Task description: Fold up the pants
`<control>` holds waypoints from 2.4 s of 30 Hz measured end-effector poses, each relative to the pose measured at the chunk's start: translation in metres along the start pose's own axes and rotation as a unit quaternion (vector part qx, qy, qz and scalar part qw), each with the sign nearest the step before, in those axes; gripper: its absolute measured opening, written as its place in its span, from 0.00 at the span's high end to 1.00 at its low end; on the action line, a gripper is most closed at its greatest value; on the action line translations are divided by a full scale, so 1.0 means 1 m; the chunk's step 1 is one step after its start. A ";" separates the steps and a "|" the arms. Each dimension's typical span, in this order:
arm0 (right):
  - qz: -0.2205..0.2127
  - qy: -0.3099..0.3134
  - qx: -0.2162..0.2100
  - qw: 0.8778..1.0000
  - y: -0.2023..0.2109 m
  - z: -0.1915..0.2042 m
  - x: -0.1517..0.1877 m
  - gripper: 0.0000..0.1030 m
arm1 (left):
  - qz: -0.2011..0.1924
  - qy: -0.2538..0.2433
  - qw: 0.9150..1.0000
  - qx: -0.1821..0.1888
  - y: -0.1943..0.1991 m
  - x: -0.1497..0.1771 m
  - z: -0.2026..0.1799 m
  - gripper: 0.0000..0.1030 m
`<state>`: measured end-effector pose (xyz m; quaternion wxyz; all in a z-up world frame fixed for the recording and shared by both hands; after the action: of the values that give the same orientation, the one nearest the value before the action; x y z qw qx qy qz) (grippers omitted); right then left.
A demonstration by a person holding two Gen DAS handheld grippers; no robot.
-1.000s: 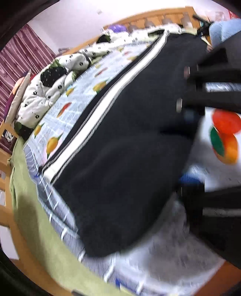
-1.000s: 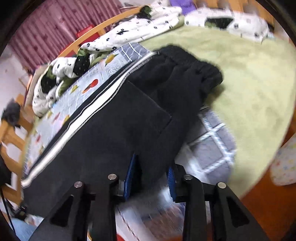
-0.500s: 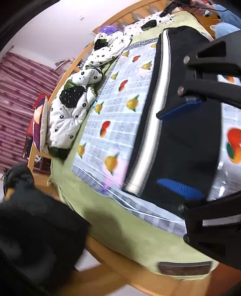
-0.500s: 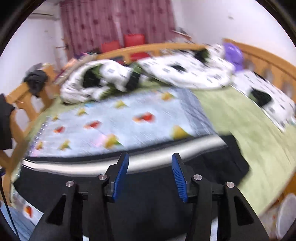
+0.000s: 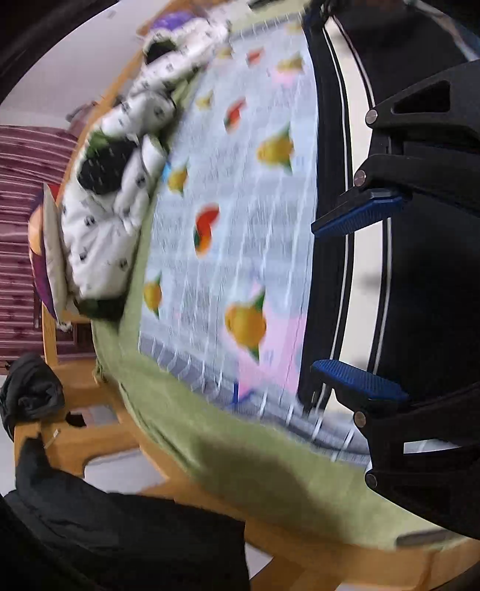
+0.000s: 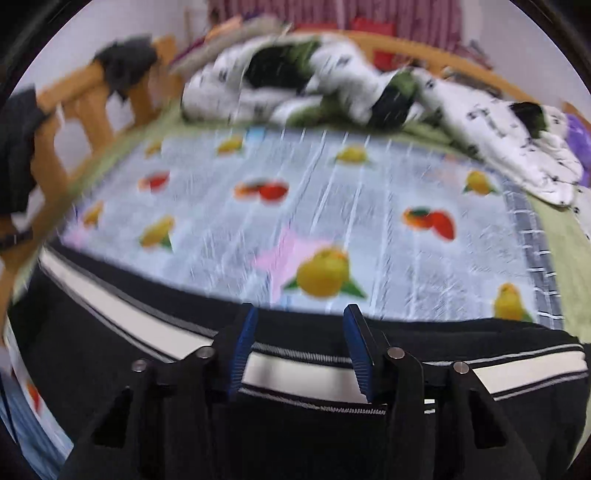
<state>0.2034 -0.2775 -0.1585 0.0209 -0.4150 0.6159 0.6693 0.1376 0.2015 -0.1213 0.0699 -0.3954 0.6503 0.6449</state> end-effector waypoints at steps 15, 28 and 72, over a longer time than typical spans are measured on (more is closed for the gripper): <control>0.022 0.043 -0.062 0.997 -0.059 0.000 0.024 0.52 | 0.073 0.005 0.996 -0.052 -0.076 0.011 0.051 0.36; 0.027 0.072 -0.058 0.995 -0.069 0.011 0.012 0.85 | 0.087 0.069 0.994 -0.022 -0.080 0.012 0.071 0.54; 0.027 0.058 -0.060 0.996 -0.053 -0.113 0.042 0.46 | 0.033 0.051 0.996 -0.065 -0.059 -0.003 0.029 0.36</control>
<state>0.2641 -0.3807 -0.2140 -0.0577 -0.4371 0.5855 0.6803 0.1627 0.2372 -0.1705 -0.0103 -0.4102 0.6225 0.6664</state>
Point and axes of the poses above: each gripper's, at about its wrist camera, not at the fingertips, and y roughly against the way its jaws point, z to its left, x to its underside, the point moved 4 cm from there along -y, roughly the way its jaws point, and after that the axes turned 14 degrees about y, right-handed, at the moved point
